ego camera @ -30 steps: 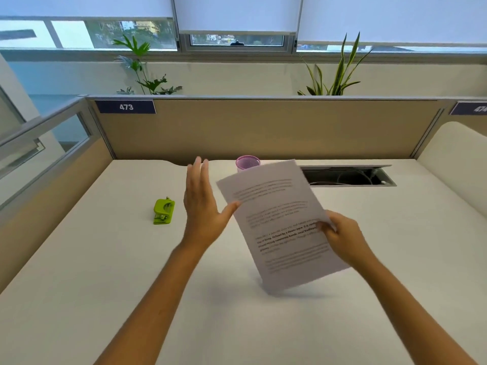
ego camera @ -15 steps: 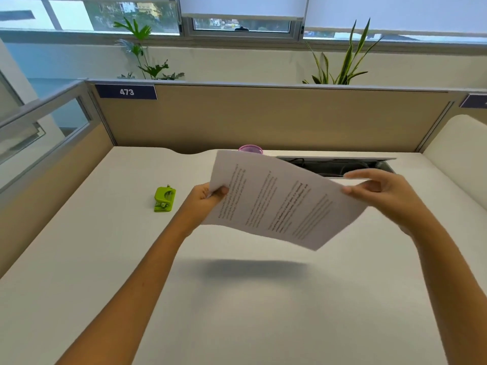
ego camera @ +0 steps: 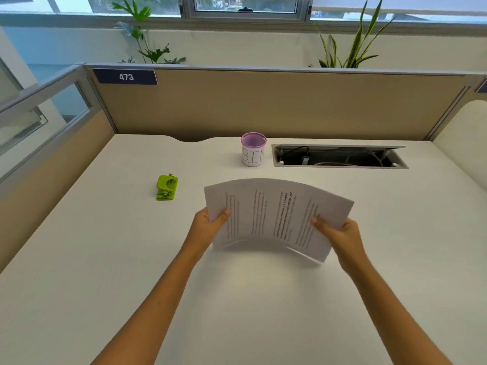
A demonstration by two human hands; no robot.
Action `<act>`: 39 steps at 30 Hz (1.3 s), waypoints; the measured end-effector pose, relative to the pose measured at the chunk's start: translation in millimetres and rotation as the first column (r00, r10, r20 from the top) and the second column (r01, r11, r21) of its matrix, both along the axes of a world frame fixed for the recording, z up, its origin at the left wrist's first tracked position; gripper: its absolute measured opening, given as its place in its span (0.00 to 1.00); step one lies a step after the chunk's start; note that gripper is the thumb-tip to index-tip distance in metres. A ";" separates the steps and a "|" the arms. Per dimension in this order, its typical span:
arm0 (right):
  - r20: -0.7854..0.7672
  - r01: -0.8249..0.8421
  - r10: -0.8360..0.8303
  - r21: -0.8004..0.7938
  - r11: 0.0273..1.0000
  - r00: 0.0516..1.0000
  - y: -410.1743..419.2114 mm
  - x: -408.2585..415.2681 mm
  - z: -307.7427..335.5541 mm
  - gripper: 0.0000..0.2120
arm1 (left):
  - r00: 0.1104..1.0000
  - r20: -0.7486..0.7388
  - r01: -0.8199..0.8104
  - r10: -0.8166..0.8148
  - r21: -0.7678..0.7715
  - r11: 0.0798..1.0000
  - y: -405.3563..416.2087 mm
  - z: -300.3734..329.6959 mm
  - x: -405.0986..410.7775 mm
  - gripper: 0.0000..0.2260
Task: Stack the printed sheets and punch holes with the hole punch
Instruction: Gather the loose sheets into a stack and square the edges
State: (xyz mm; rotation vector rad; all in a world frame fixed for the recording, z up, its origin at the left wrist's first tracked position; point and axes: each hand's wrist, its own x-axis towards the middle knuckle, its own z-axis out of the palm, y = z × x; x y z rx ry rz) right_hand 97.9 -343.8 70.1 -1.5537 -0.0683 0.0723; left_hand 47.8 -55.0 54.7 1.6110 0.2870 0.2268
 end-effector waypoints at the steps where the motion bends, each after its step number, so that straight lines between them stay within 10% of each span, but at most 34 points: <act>1: -0.021 -0.008 0.008 -0.015 1.000 1.000 1.1 -1.4 -6.9 0.11 | 1.000 -0.022 -0.011 0.011 -0.008 1.000 -2.4 -5.7 -1.1 0.07; 19: -0.081 -0.004 -0.009 -0.158 0.987 0.997 -3.4 0.8 -35.6 0.09 | 0.993 -0.089 -0.074 0.075 0.018 0.997 -7.0 -37.7 -6.8 0.12; 23: 0.140 0.045 0.025 -0.473 0.880 0.990 -17.0 29.4 7.4 0.03 | 0.979 -0.029 -0.185 0.203 0.308 0.933 9.4 -10.2 7.1 0.42; 27: 0.289 0.032 0.281 -0.747 0.664 0.915 -18.1 43.7 74.8 0.06 | 0.983 0.109 -0.180 0.148 0.717 0.674 15.4 40.0 23.2 0.53; 30: 0.254 -0.018 0.434 -0.847 0.531 0.864 -5.4 45.1 112.7 0.07 | 0.983 0.100 0.001 -0.153 0.831 0.556 4.8 65.4 29.2 0.44; 35: 0.331 0.003 0.592 -0.874 0.485 0.735 18.9 34.1 145.4 0.05 | 0.930 -0.094 0.353 -0.357 0.505 0.788 -14.8 74.3 31.2 0.12; 39: 0.415 -0.086 0.452 -0.655 0.751 0.790 0.1 42.0 160.0 0.06 | 0.955 -0.025 0.290 -0.294 0.280 0.915 -10.5 74.2 25.1 0.06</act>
